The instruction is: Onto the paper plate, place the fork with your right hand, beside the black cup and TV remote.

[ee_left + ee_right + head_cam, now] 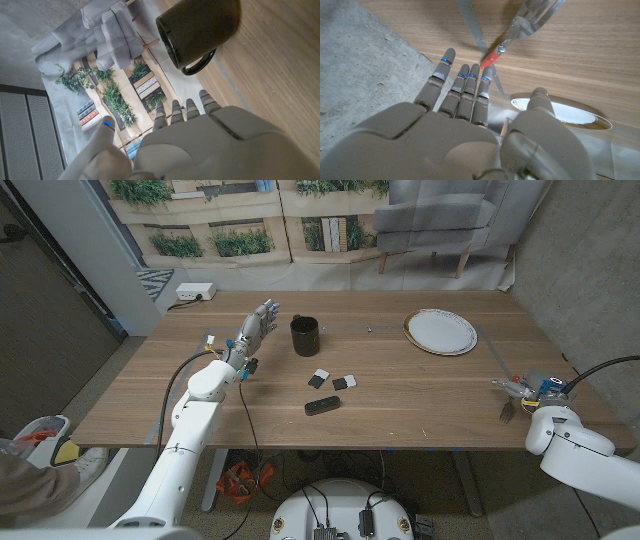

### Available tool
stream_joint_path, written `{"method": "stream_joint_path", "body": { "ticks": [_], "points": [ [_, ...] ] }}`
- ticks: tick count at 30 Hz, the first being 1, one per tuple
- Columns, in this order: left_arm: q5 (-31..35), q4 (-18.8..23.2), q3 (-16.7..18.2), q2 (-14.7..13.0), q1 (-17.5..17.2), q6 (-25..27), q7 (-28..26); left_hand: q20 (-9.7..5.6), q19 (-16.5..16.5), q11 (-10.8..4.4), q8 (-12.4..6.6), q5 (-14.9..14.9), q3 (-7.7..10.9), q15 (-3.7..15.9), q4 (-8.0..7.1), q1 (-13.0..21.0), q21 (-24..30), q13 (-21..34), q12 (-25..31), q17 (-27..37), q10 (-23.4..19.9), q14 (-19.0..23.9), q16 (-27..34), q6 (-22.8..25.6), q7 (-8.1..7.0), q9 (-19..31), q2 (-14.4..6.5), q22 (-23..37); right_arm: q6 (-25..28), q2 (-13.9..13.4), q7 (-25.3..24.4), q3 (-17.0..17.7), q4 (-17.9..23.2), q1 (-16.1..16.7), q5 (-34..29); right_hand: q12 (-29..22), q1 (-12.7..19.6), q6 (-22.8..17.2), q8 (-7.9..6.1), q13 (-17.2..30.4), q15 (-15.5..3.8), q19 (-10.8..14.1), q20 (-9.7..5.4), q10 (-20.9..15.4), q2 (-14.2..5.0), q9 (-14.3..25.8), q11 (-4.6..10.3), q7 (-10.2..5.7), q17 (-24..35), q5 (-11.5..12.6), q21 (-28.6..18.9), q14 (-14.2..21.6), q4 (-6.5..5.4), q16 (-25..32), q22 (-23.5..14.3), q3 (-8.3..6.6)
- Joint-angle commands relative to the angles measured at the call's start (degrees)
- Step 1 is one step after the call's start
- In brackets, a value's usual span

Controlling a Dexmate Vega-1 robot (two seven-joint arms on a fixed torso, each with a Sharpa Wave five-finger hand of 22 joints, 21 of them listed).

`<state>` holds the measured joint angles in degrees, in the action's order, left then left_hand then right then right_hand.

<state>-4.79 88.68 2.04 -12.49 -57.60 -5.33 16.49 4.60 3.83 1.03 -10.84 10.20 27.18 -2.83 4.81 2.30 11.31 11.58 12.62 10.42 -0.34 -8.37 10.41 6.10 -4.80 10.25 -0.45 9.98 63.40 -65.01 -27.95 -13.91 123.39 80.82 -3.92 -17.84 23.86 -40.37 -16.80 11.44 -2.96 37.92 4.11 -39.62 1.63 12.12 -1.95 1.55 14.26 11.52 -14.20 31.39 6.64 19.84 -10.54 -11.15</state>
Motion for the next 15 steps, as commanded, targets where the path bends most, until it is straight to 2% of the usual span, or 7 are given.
{"method": "stream_joint_path", "body": {
  "ticks": [1,15],
  "points": [
    [0.0,0.5,0.3,-0.1,-0.5,0.5,-0.2,0.28,-0.1,0.13,0.00,0.0,-0.08,-0.23,0.29,0.3,-0.2,0.1,0.4,0.1,0.1,-0.7,0.3,0.2,-0.05,0.2,-0.3,0.2,1.9,0.1,-0.6,-3.1,-0.4,-2.9,0.6,-0.6,0.4,-0.6,-0.26,0.1,-2.16,0.6,0.11,-0.5,-0.15,0.3,-0.07,0.10,0.2,0.2,-0.3,1.0,0.20,0.3,-0.1,0.18],
    [-0.2,-0.2,0.1,-0.4,0.2,0.5,0.4,0.45,0.0,0.33,0.01,0.0,-0.13,-0.45,0.31,0.2,-0.2,0.2,0.4,0.1,0.0,-0.6,0.3,0.2,-0.11,0.2,-0.3,0.2,4.6,0.9,-0.6,-5.0,-0.8,-5.1,1.3,-0.6,0.4,-1.0,-0.19,0.1,-2.10,0.8,0.13,-0.9,-0.32,0.3,-0.07,0.17,0.3,0.2,-0.2,1.4,0.12,0.3,-0.2,0.27]
  ]
}}
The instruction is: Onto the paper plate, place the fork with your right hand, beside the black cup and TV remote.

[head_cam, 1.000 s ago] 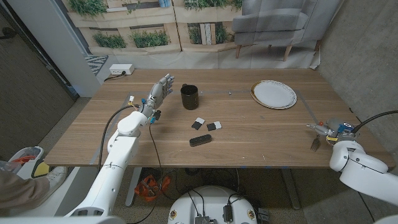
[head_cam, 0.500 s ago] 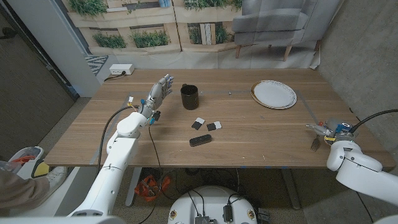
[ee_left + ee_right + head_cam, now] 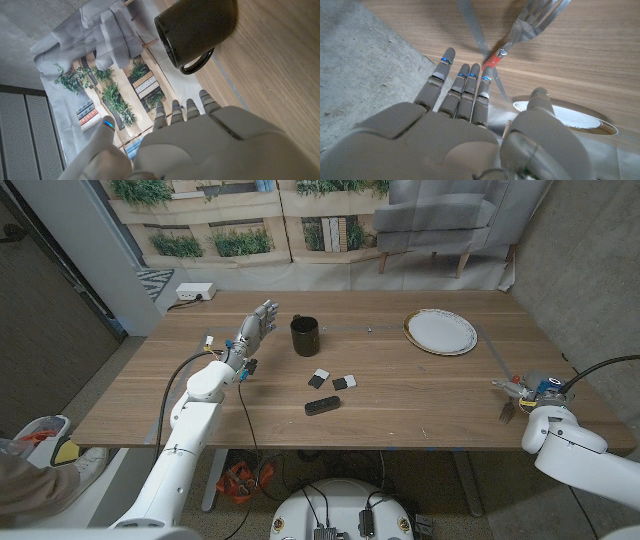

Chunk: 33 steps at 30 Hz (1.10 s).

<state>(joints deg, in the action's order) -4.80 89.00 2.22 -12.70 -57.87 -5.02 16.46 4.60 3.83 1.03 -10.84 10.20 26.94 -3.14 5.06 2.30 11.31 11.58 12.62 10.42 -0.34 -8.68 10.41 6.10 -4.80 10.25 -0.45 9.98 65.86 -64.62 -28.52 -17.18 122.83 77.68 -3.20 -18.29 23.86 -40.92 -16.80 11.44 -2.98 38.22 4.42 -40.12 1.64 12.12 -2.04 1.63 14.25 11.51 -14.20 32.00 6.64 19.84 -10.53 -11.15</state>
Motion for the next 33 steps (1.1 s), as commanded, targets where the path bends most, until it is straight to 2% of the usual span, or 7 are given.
{"method": "stream_joint_path", "body": {
  "ticks": [1,24,33],
  "points": [
    [-0.2,-0.6,-0.1,-0.2,0.5,0.2,0.5,0.43,0.0,0.37,0.00,0.0,0.11,-0.12,0.06,0.2,-0.2,0.2,0.4,0.1,0.0,-0.3,0.3,0.2,-0.10,0.2,-0.3,0.2,2.5,0.5,0.1,-1.8,-0.2,-2.1,0.7,-0.2,0.4,-0.5,-0.18,0.1,-2.06,0.5,-0.20,-0.4,-0.32,0.3,-0.02,0.09,0.3,0.2,-0.2,0.7,0.14,0.3,-0.2,0.26],
    [-0.2,0.2,0.0,-0.1,-0.2,0.2,0.3,0.49,-0.1,0.29,0.03,0.0,0.04,-0.18,0.09,0.2,-0.2,0.2,0.4,0.1,0.0,-0.2,0.4,0.2,-0.13,0.2,-0.4,0.2,3.7,0.1,0.2,-3.2,-0.7,-3.0,1.4,0.1,1.0,-0.3,0.27,0.1,-2.04,0.4,-0.06,-0.2,-0.70,0.3,0.16,0.02,0.5,0.3,0.0,0.5,0.34,0.1,-0.2,0.20],
    [-0.2,0.3,-0.1,-0.2,-0.1,0.1,0.5,0.48,0.0,0.28,0.03,0.0,0.00,-0.18,0.11,0.2,-0.2,0.2,0.5,0.1,-0.1,-0.3,0.3,0.2,-0.09,0.2,-0.4,0.2,4.6,0.3,-0.1,-4.9,-1.2,-4.4,0.8,0.2,1.5,-0.5,0.35,0.1,-2.20,0.4,-0.06,-0.3,-0.94,0.3,0.12,-0.01,0.5,0.4,0.0,0.8,0.57,0.2,-0.2,0.05]
  ]
}}
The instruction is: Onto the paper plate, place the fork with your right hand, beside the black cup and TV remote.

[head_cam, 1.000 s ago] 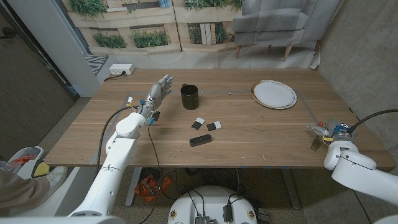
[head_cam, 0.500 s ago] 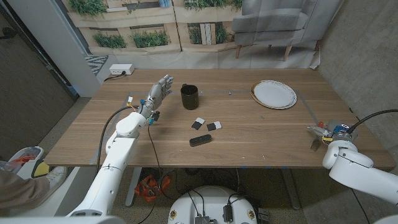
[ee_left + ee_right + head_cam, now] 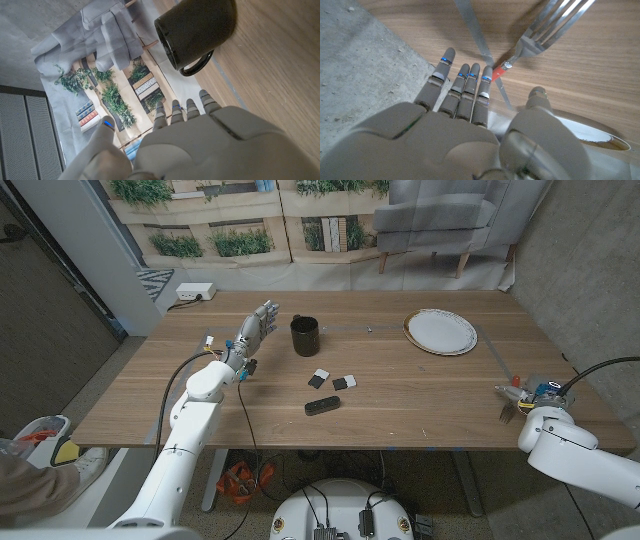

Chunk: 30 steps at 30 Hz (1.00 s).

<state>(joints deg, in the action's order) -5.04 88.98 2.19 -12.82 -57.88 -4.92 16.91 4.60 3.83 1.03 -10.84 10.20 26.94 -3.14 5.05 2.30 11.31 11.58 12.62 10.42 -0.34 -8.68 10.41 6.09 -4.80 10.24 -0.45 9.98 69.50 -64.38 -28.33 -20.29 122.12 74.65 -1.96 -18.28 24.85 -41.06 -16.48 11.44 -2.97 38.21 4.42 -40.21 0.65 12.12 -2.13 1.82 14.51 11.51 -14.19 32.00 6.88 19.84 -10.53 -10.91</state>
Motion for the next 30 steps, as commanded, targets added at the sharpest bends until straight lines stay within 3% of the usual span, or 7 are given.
{"method": "stream_joint_path", "body": {
  "ticks": [1,30],
  "points": [
    [0.0,0.3,-0.1,-0.1,0.0,0.0,0.1,0.48,-0.1,0.33,0.02,0.0,-0.01,-0.18,0.12,0.2,-0.2,0.2,0.5,0.1,-0.1,-0.3,0.3,0.2,-0.10,0.2,-0.4,0.2,1.3,0.0,-0.3,-2.3,-0.5,-1.8,-0.7,0.2,0.6,-0.4,0.00,0.1,-2.23,0.5,-0.09,-0.3,0.02,0.3,0.19,-0.22,0.3,0.4,0.0,0.8,0.33,0.2,-0.2,-0.19],
    [0.1,1.4,-0.2,-0.1,-0.4,0.1,0.1,0.52,0.0,0.35,0.02,0.0,-0.10,-0.16,0.17,0.2,-0.2,0.2,0.5,0.1,-0.1,-0.3,0.3,0.2,-0.07,0.2,-0.4,0.2,3.1,1.2,-1.6,-5.8,-1.7,-4.1,-2.0,-0.3,2.2,-2.6,-0.23,0.0,-3.47,1.4,-0.72,-2.5,-0.55,0.4,0.90,-0.85,0.6,0.4,0.0,2.8,0.91,0.8,-0.2,-0.43]
  ]
}}
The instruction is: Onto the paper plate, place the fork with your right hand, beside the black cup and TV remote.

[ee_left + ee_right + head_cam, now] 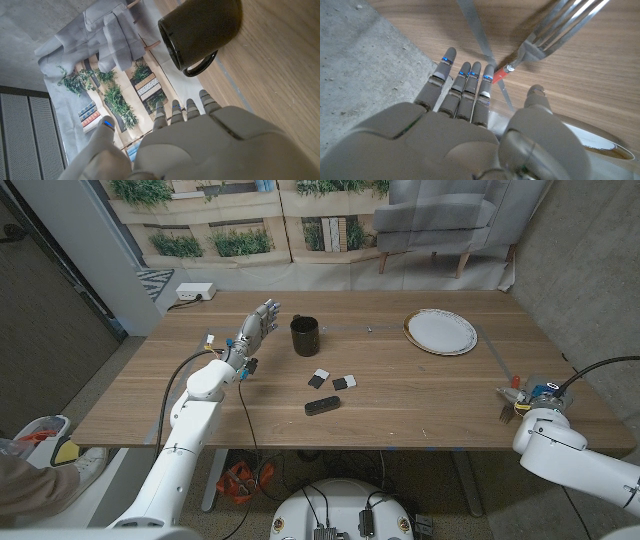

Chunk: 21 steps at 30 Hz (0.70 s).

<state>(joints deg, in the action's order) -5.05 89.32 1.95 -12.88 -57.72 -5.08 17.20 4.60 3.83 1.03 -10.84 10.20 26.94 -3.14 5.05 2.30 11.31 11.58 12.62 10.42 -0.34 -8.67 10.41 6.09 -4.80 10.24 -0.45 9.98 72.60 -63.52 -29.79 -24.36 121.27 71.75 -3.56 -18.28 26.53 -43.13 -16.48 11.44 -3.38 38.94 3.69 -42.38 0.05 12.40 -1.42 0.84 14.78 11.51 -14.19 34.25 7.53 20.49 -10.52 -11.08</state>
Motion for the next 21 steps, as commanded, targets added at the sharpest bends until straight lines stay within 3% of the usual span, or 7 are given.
{"method": "stream_joint_path", "body": {
  "ticks": [1,9,21],
  "points": [
    [0.0,1.1,0.1,0.0,-0.6,0.3,-0.1,0.49,0.0,0.34,0.03,0.0,-0.11,-0.15,0.17,0.1,-0.2,0.2,0.5,0.1,-0.1,-0.3,0.3,0.2,-0.05,0.2,-0.4,0.2,-0.2,0.2,0.0,-2.0,-1.0,-1.3,-0.5,-0.2,0.6,-0.6,-0.23,0.0,-3.05,0.7,-0.01,-0.3,0.04,0.1,0.17,0.13,0.3,0.4,0.0,0.6,0.28,0.1,-0.2,-0.27],
    [0.1,1.3,-0.1,0.0,-0.6,0.8,0.0,0.49,-0.1,0.31,0.02,0.0,-0.12,-0.12,0.18,0.1,-0.1,0.2,0.5,0.1,-0.2,-0.3,0.3,0.2,-0.11,0.2,-0.5,0.2,0.4,0.8,-0.1,-3.5,-1.8,-2.6,-1.0,-0.2,1.2,-0.9,-0.20,0.0,-3.25,0.8,-0.12,-0.4,-0.12,0.1,0.29,-0.04,0.3,0.4,0.0,0.8,0.49,0.2,-0.2,-0.41],
    [0.3,0.5,-0.6,0.2,0.1,0.5,0.1,0.46,0.0,0.25,0.02,0.0,-0.15,-0.08,0.21,0.2,-0.1,0.2,0.5,0.1,-0.1,-0.4,0.3,0.3,-0.08,0.2,-0.5,0.2,0.8,0.8,-0.3,-2.8,-2.0,-1.9,-0.5,-0.2,2.4,-1.3,-0.12,0.0,-3.51,1.1,-0.29,-1.0,-0.76,0.1,0.47,-0.08,0.5,0.5,0.0,1.3,0.80,0.4,-0.2,-0.81]
  ]
}}
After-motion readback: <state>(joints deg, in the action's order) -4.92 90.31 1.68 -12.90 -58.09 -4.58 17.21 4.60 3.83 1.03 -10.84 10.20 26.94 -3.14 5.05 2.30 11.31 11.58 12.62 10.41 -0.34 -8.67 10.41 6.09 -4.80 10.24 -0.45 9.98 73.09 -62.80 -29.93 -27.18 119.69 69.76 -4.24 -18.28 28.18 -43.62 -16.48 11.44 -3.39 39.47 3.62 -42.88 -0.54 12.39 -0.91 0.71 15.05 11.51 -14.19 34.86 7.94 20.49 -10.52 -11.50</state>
